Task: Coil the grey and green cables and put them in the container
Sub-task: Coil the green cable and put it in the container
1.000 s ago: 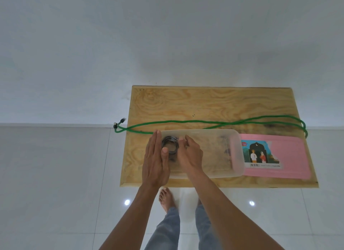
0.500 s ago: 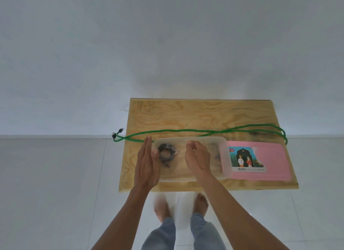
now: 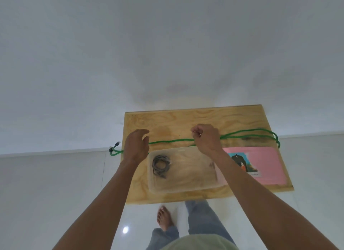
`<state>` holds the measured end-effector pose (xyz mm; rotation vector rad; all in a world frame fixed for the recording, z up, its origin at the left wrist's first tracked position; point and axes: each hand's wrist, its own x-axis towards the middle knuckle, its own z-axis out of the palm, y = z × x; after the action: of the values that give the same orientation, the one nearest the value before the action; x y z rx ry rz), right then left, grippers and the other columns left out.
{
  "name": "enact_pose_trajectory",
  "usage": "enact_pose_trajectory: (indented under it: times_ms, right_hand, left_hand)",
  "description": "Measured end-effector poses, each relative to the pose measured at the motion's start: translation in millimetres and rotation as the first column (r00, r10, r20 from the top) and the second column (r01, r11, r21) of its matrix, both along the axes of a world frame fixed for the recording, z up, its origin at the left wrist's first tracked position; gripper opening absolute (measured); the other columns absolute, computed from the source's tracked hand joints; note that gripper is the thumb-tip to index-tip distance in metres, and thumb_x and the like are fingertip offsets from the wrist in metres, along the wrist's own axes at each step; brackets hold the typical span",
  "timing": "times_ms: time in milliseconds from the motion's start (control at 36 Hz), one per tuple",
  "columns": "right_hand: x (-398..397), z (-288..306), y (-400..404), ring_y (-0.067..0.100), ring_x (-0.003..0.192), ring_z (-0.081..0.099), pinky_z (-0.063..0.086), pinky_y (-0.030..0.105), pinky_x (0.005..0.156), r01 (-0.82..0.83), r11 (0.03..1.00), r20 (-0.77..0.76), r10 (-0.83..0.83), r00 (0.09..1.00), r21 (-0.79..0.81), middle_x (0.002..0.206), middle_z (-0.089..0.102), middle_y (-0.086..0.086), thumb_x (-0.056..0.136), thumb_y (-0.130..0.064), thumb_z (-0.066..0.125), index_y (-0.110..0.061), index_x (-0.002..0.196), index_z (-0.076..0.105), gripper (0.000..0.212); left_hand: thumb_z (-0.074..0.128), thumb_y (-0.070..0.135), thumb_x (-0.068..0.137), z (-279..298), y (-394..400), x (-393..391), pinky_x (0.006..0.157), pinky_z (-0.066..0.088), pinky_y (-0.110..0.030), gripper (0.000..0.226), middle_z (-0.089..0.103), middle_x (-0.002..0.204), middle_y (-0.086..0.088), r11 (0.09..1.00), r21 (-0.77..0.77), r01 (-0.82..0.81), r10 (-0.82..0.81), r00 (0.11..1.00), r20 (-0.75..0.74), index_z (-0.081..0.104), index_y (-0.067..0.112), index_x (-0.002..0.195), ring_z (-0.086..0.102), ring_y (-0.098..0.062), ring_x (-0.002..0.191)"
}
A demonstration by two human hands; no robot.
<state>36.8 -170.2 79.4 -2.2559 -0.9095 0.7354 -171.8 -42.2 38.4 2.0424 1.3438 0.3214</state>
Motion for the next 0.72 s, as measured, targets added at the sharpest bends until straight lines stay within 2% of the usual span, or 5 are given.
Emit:
enact_pose_trajectory:
  times_ms: [83, 250, 361, 500, 722]
  right_hand:
    - [23.7, -16.7, 14.9, 0.018, 0.094, 0.064, 0.035, 0.007, 0.076, -0.081, 0.994, 0.002, 0.081, 0.997, -0.08, 0.109, 0.068, 0.008, 0.091, -0.003, 0.06, -0.008, 0.1, 0.075, 0.018]
    - [55.8, -64.2, 41.6, 0.023, 0.101, 0.065, 0.052, 0.029, 0.093, -0.222, 0.932, -0.057, 0.214, 0.975, -0.288, 0.117, 0.063, 0.007, 0.089, -0.011, 0.061, -0.026, 0.096, 0.072, 0.019]
    - [61.7, -88.3, 53.5, 0.024, 0.1, 0.063, 0.055, 0.037, 0.09, -0.307, 0.877, -0.1, 0.291, 0.951, -0.369, 0.12, 0.058, 0.007, 0.084, -0.003, 0.061, -0.029, 0.094, 0.065, 0.028]
    - [60.5, -106.3, 60.7, 0.026, 0.099, 0.061, 0.053, 0.036, 0.082, -0.391, 0.815, -0.095, 0.39, 0.916, -0.428, 0.115, 0.056, 0.003, 0.086, -0.001, 0.058, -0.024, 0.106, 0.065, 0.032]
    - [57.7, -105.7, 68.8, 0.027, 0.096, 0.061, 0.048, 0.034, 0.076, -0.438, 0.793, 0.035, 0.497, 0.867, -0.424, 0.107, 0.06, 0.005, 0.089, 0.001, 0.046, -0.016, 0.106, 0.065, 0.03]
  left_hand:
    - [0.06, 0.008, 0.095, -8.7, 15.6, 16.1, 0.1, 0.048, -0.045, 0.028, 0.066, 0.128, -0.011, 0.998, -0.058, 0.029, -0.037, 0.989, -0.145, 0.07, 0.014, 0.12, 0.058, -0.029, 0.121]
    - [0.065, 0.014, 0.093, -25.7, 35.4, 40.4, 0.095, 0.049, -0.037, 0.027, 0.067, 0.125, -0.007, 0.981, -0.148, 0.125, -0.173, 0.906, -0.386, 0.07, 0.018, 0.119, 0.064, -0.027, 0.108]
    - [0.072, 0.018, 0.089, -45.5, 42.4, 49.9, 0.097, 0.044, -0.037, 0.034, 0.066, 0.124, -0.005, 0.961, -0.219, 0.171, -0.264, 0.807, -0.527, 0.066, 0.022, 0.122, 0.061, -0.027, 0.114]
    - [0.064, 0.014, 0.091, -58.5, 44.6, 60.4, 0.086, 0.049, -0.043, 0.014, 0.059, 0.105, -0.006, 0.941, -0.221, 0.257, -0.339, 0.68, -0.651, 0.068, 0.016, 0.105, 0.061, -0.03, 0.102]
    - [0.056, 0.016, 0.096, -50.8, 66.1, 62.6, 0.071, 0.048, -0.039, 0.013, 0.064, 0.105, -0.015, 0.948, -0.302, 0.095, -0.244, 0.828, -0.506, 0.058, 0.015, 0.108, 0.057, -0.029, 0.085]
